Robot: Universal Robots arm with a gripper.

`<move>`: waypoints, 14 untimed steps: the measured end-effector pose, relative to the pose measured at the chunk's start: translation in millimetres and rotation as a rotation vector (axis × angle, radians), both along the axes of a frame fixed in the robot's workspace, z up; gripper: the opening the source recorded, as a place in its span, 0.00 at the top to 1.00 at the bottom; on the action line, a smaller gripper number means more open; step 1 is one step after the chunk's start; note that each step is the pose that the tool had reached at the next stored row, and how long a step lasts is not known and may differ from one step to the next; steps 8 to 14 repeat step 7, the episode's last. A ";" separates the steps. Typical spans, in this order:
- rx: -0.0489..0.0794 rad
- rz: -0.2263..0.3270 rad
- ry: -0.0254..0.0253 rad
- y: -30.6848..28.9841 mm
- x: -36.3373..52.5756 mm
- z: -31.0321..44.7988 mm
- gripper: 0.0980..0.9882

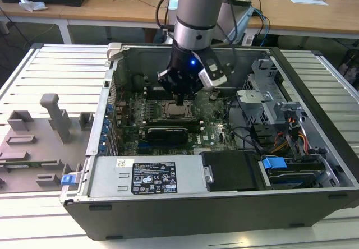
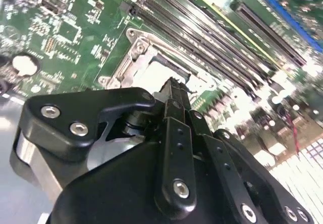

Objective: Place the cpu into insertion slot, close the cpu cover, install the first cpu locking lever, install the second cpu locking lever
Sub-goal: 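Install the second cpu locking lever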

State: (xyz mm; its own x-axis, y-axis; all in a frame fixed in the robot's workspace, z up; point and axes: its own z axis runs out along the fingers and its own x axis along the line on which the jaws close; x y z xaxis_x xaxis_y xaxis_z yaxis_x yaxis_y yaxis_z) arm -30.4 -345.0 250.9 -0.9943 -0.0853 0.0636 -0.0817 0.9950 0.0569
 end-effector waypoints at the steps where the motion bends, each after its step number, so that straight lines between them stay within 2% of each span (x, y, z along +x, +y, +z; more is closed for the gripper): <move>1: 0.000 0.000 0.0000 0.0 0.0 4.2 0.99; 2: 0.000 0.000 0.0000 0.0 0.0 7.2 0.99; 14: 0.000 0.000 -0.0001 0.0 0.0 7.5 0.99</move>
